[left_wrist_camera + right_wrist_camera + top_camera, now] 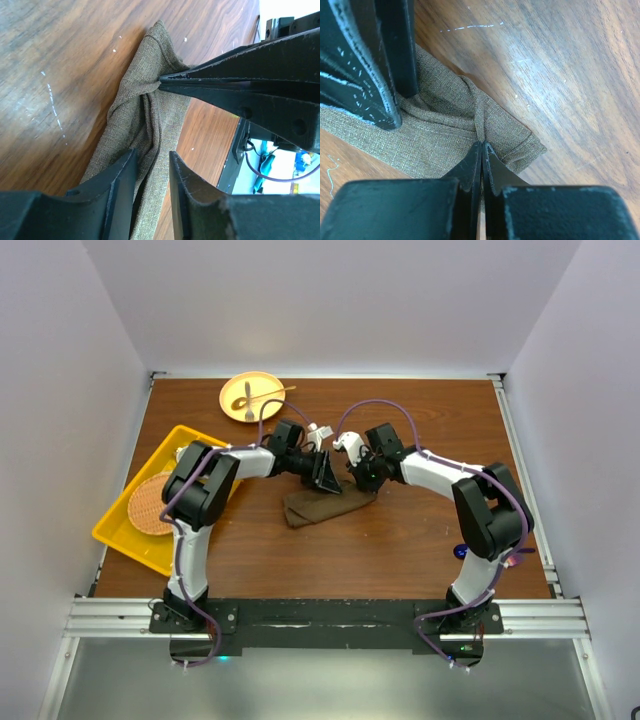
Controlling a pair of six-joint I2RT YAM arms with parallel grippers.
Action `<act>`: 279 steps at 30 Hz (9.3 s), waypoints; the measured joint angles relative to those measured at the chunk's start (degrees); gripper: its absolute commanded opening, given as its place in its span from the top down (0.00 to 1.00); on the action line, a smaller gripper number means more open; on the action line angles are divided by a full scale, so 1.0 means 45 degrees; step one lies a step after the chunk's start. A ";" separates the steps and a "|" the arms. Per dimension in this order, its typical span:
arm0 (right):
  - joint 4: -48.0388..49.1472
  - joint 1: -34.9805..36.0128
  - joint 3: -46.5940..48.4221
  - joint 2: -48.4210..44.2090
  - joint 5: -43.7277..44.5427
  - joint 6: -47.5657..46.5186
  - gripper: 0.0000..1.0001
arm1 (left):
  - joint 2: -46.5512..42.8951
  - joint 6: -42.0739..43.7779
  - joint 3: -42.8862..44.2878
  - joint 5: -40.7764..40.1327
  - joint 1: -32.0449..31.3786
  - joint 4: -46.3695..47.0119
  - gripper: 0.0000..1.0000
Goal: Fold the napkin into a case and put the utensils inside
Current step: Stuff the top corner of the smaller-rectangle-folded napkin into the folded napkin, then pick up the smaller rectangle-folded napkin from the center of the board, then pass from the left arm to the right
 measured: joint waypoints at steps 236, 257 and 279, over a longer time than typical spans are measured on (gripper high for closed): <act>-0.6101 -0.4250 0.4371 0.4070 -0.9107 0.4527 0.49 | 0.2861 1.3357 0.7261 -0.0073 -0.0612 -0.9491 1.00; -1.1064 -0.4537 0.9044 0.3959 -0.8247 -0.3449 0.27 | -0.1049 1.6830 0.3774 -0.3128 -0.2336 -0.5867 1.00; -0.9899 -0.2943 0.7490 0.3959 -0.8296 -0.3793 0.44 | -0.1443 1.7641 0.3162 -0.2987 -0.2463 -0.5299 1.00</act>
